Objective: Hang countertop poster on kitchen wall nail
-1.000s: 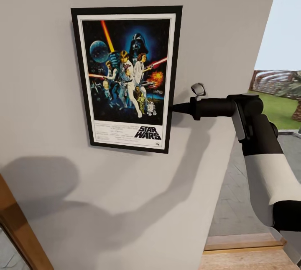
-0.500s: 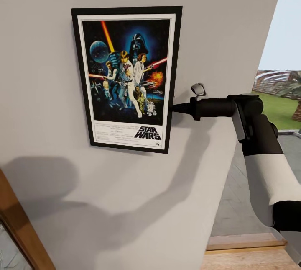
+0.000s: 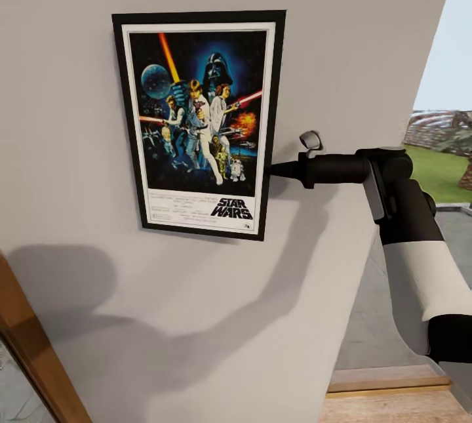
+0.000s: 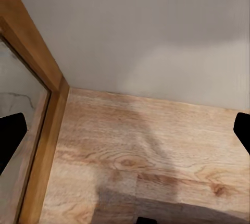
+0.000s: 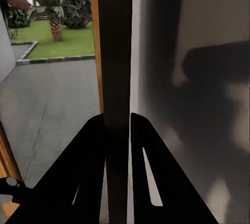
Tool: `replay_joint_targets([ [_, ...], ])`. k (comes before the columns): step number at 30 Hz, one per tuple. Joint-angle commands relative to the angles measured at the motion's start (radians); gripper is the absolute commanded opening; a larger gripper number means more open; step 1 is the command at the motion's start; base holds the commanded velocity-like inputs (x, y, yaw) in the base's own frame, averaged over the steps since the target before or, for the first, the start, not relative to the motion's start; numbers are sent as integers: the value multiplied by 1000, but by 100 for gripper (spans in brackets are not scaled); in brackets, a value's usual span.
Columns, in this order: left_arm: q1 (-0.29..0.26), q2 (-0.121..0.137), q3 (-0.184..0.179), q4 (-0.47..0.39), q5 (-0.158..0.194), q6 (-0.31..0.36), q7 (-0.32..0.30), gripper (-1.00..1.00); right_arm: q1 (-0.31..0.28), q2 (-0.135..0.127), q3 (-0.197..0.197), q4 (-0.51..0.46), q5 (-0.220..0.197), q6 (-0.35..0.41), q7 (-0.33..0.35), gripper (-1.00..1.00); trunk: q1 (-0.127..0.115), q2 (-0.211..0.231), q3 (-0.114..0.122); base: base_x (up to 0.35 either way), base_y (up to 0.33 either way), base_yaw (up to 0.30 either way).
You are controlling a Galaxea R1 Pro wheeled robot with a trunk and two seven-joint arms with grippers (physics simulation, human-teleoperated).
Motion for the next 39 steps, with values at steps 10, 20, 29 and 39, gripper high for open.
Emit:
replay_joint_targets([
  [10, 0, 0, 3, 0, 0, -2, -6, 100, 0, -1, 2, 1, -7, 13, 1, -100, 0, -1, 0, 0, 132, 0],
  [20, 0, 0, 3, 0, 0, -2, -6, 100, 0, -1, 1, 1, -7, 13, 1, -100, 0, -1, 0, 0, 13, 0],
  [29, 0, 0, 3, 0, 0, -2, -6, 100, 0, -1, 2, 1, -7, 13, 2, -100, 0, -1, 0, 0, 47, 0],
  [39, 0, 0, 3, 0, 0, -2, -6, 100, 0, -1, 2, 0, -7, 13, 1, -100, 0, -1, 0, 0, 7, 0],
])
